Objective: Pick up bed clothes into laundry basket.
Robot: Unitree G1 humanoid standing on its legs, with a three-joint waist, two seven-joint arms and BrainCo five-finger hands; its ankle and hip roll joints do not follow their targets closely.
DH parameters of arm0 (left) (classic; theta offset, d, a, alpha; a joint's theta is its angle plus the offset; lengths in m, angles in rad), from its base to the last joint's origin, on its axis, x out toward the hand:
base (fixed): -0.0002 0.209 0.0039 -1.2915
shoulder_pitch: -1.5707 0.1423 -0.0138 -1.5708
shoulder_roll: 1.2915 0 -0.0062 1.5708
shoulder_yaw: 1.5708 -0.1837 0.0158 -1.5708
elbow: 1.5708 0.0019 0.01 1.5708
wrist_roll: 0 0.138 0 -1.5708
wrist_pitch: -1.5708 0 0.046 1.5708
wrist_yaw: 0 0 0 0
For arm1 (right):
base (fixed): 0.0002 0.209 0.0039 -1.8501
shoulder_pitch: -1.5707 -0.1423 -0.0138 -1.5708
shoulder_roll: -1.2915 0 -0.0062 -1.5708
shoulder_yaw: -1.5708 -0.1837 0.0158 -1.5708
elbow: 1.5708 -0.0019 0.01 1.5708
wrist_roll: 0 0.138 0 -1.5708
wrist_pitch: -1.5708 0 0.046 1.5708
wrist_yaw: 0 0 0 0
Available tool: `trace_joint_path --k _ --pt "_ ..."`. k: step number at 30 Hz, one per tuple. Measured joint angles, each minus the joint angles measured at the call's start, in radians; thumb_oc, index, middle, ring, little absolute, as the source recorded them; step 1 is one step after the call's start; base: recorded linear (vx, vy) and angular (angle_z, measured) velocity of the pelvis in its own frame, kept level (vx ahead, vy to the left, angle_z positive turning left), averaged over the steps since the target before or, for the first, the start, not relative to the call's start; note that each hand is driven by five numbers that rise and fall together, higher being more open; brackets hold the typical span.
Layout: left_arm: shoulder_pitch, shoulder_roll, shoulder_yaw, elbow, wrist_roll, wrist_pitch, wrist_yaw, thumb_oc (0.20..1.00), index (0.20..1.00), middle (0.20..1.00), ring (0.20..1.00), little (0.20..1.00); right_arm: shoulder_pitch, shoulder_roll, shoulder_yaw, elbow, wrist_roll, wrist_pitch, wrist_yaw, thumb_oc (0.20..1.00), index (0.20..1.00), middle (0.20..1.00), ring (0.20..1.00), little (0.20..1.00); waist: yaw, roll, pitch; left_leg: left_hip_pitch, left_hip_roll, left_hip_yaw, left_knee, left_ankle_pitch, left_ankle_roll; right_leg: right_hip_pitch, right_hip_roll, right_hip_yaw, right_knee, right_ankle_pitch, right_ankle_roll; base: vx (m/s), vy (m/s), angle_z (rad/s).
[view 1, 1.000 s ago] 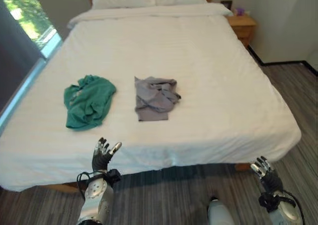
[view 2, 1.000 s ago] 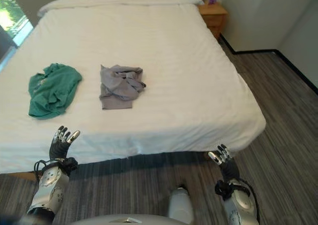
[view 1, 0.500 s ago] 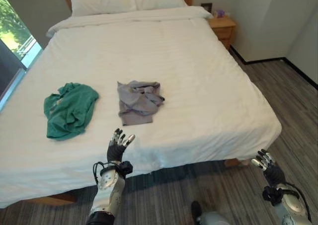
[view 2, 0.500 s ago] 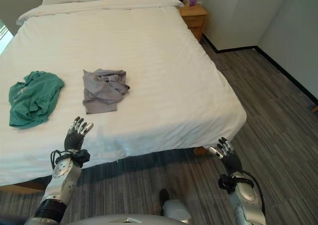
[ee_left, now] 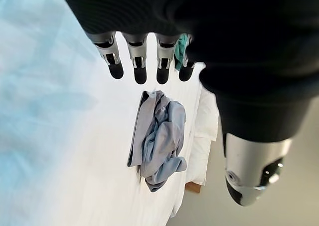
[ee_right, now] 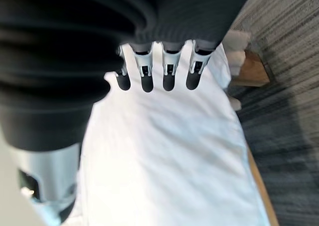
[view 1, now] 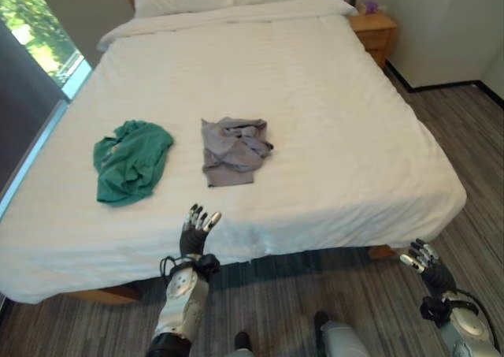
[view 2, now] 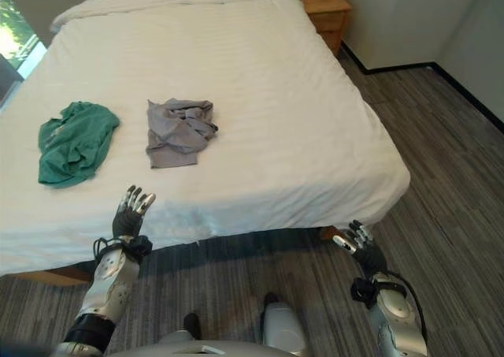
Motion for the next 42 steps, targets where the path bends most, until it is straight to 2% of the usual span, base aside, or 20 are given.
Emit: trace_joint_path --k 1,2,4,5,6,8,9,10,12,14,15,16,18,20,21,22,26,32,37,42 --pt "-0.009 0.008 0.005 0.022 0.0 -0.008 0.0 1.0 1.0 1.0 1.0 1.0 0.003 0.001 -0.002 0.015 -0.001 -0.001 0.001 1.0 1.0 1.0 1.0 1.0 -0.004 -0.049 0.007 0.015 -0.039 -0.022 0.041 -0.005 -0.012 0.087 -0.035 0.06 -0.11 -0.069 0.009 0.33 0.563 0.05" --pt "0.004 0.007 -0.003 0.041 -0.001 0.002 0.003 1.0 1.0 1.0 1.0 1.0 -0.004 0.023 -0.026 0.012 0.0 0.0 -0.011 1.0 1.0 1.0 1.0 1.0 -0.012 -0.057 0.001 -0.047 -0.021 -0.077 0.121 -0.02 -0.032 0.189 -0.032 0.115 -0.284 0.013 0.031 0.29 0.543 -0.21" --pt "0.005 0.01 -0.007 0.04 -0.001 0.002 0.003 1.0 1.0 1.0 1.0 1.0 -0.001 0.034 -0.038 0.005 0.0 -0.003 -0.012 1.0 1.0 1.0 1.0 1.0 -0.002 -0.052 -0.016 -0.045 -0.024 -0.089 0.046 -0.018 -0.032 0.211 -0.046 0.14 -0.36 0.054 0.047 0.15 0.324 -0.5" --pt "-0.007 0.007 -0.033 0.042 0.0 0.002 0.0 1.0 1.0 1.0 1.0 1.0 -0.002 0.024 -0.042 0.004 0.0 -0.005 -0.015 1.0 1.0 1.0 1.0 1.0 -0.005 -0.021 -0.037 -0.039 -0.049 -0.099 -0.049 0.02 0.023 0.222 -0.077 0.131 -0.385 0.08 0.063 0.09 0.447 -0.5" --pt "-0.01 -0.006 -0.041 0.044 0.001 0.002 -0.003 1.0 1.0 1.0 1.0 1.0 0.007 0.014 -0.041 0.011 0.0 -0.004 -0.015 1.0 1.0 1.0 1.0 1.0 -0.014 0.003 -0.053 -0.031 -0.056 -0.109 -0.071 0.08 -0.008 0.221 -0.079 0.14 -0.381 0.073 0.081 0.1 0.57 -0.48" --pt "-0.014 0.018 -0.041 0.046 0.004 0.004 -0.006 1.0 1.0 1.0 1.0 1.0 0.0 0.062 -0.014 0.008 0.009 0.002 -0.014 1.0 1.0 1.0 1.0 1.0 -0.004 -0.007 -0.047 -0.014 -0.103 -0.044 -0.057 0.046 0.03 0.134 -0.103 0.154 -0.247 0.107 0.086 0.07 0.534 -0.78" --pt "-0.017 0.026 -0.042 0.045 0.004 0.009 -0.01 1.0 1.0 1.0 1.0 1.0 0.006 0.062 0.019 -0.005 0.008 0.003 -0.005 1.0 1.0 1.0 1.0 1.0 -0.009 0.0 -0.046 -0.007 -0.108 -0.024 -0.063 0.045 0.044 0.087 -0.115 0.133 -0.184 0.144 0.057 0.1 0.447 -0.74" --pt "-0.015 0.027 -0.045 0.045 0.005 0.008 -0.01 1.0 1.0 1.0 1.0 1.0 0.02 0.064 0.037 -0.003 0.008 0.006 0.001 1.0 1.0 1.0 1.0 1.0 -0.03 0.003 -0.044 0.008 -0.127 -0.008 -0.078 0.039 0.059 0.097 -0.124 0.129 -0.202 0.196 0.032 0.14 0.415 -0.46" --pt "-0.012 0.03 -0.043 0.052 0.011 0.01 -0.018 1.0 1.0 1.0 1.0 1.0 0.035 0.07 0.043 0.0 0.007 0.007 0.01 1.0 1.0 1.0 1.0 1.0 -0.04 0.006 -0.036 0.044 -0.146 -0.008 -0.108 0.036 0.094 0.08 -0.128 0.149 -0.174 0.262 0.035 0.12 0.246 -0.18" --pt "-0.002 0.039 -0.044 0.049 0.011 0.014 -0.026 1.0 1.0 1.0 1.0 1.0 0.053 0.072 0.043 -0.002 0.001 0.009 0.024 1.0 1.0 1.0 1.0 1.0 -0.071 0.012 -0.029 0.048 -0.157 -0.019 -0.124 0.044 0.123 0.055 -0.089 0.17 -0.12 0.205 0.075 0.17 0.248 0.09" --pt "-0.001 0.045 -0.027 0.05 0.011 0.01 -0.031 1.0 1.0 1.0 1.0 1.0 0.052 0.072 0.041 -0.001 -0.003 0.01 0.031 1.0 1.0 1.0 1.0 1.0 -0.071 0.008 -0.026 0.049 -0.154 -0.029 -0.123 0.051 0.127 0.044 -0.061 0.178 -0.11 0.16 0.081 0.16 0.127 0.19" --pt "0.003 0.043 -0.021 0.057 0.011 0.012 -0.031 1.0 1.0 1.0 1.0 1.0 0.052 0.073 0.045 -0.002 -0.004 0.009 0.032 1.0 1.0 1.0 1.0 1.0 -0.076 0.015 -0.018 0.045 -0.148 -0.04 -0.122 0.047 0.133 0.045 0.005 0.174 -0.141 0.115 0.066 0.18 0.082 0.07" --pt "0.004 0.05 -0.022 0.063 0.011 0.016 -0.034 1.0 1.0 1.0 1.0 1.0 0.051 0.073 0.048 -0.002 -0.005 0.009 0.032 1.0 1.0 1.0 1.0 1.0 -0.082 -0.003 -0.013 0.047 -0.159 -0.059 -0.122 0.053 0.126 0.059 0.062 0.151 -0.227 0.113 0.056 0.14 0.044 0.4" --pt "0.006 0.044 -0.034 0.067 0.012 0.023 -0.042 1.0 1.0 1.0 1.0 1.0 0.058 0.07 0.049 -0.002 -0.005 0.009 0.032 1.0 1.0 1.0 1.0 1.0 -0.088 -0.043 -0.022 0.06 -0.198 -0.106 -0.122 0.052 0.127 0.121 0.107 0.18 -0.396 0.167 0.012 0.15 -0.012 0.75" --pt "0.008 0.039 -0.036 0.067 0.013 0.024 -0.046 1.0 1.0 1.0 1.0 1.0 0.062 0.067 0.05 -0.002 -0.005 0.009 0.033 1.0 1.0 1.0 1.0 1.0 -0.088 -0.051 -0.023 0.068 -0.214 -0.118 -0.122 0.052 0.126 0.142 0.106 0.195 -0.426 0.207 -0.005 0.11 -0.053 0.77" --pt "0.029 0.011 -0.036 0.053 0.015 0.025 -0.049 1.0 1.0 1.0 1.0 1.0 0.058 0.048 0.051 0.002 -0.01 0.009 0.034 1.0 1.0 1.0 1.0 1.0 -0.079 -0.029 -0.019 0.084 -0.212 -0.132 -0.122 0.049 0.121 0.178 0.107 0.187 -0.46 0.243 -0.019 0.12 -0.061 0.41" --pt "0.089 -0.001 -0.013 0.012 0.012 0.024 -0.05 1.0 1.0 1.0 1.0 1.0 0.003 0.024 0.079 -0.022 -0.031 0.01 0.053 1.0 1.0 1.0 1.0 1.0 -0.04 -0.003 -0.024 0.103 -0.19 -0.146 -0.127 0.035 0.101 0.263 0.113 0.171 -0.593 0.291 -0.029 0.09 -0.052 0.12" --pt "0.094 -0.006 -0.02 -0.004 0.012 0.026 -0.052 1.0 1.0 1.0 1.0 1.0 -0.024 -0.01 0.082 -0.063 -0.057 0.007 0.071 1.0 1.0 1.0 1.0 1.0 -0.026 -0.009 -0.026 0.115 -0.169 -0.17 -0.128 0.029 0.09 0.291 0.135 0.152 -0.611 0.296 -0.038 0.04 -0.056 0.08" --pt "0.106 -0.006 0.035 -0.086 0.015 0.024 -0.048 1.0 1.0 1.0 1.0 1.0 -0.026 -0.111 0.119 -0.158 -0.211 0.006 0.082 1.0 1.0 1.0 1.0 1.0 -0.024 -0.022 -0.033 0.112 -0.163 -0.193 -0.128 0.031 0.083 0.301 0.135 0.126 -0.611 0.294 -0.041 -0.05 -0.08 0.13" --pt "0.086 -0.006 0.034 -0.141 0.017 0.008 -0.039 1.0 1.0 1.0 1.0 1.0 -0.08 -0.175 0.157 -0.162 -0.24 0.001 0.096 1.0 1.0 1.0 1.0 1.0 -0.009 -0.03 -0.034 0.04 -0.167 -0.281 -0.117 0.053 0.05 0.286 0.117 0.01 -0.611 0.294 -0.067 -0.16 -0.032 0.7"
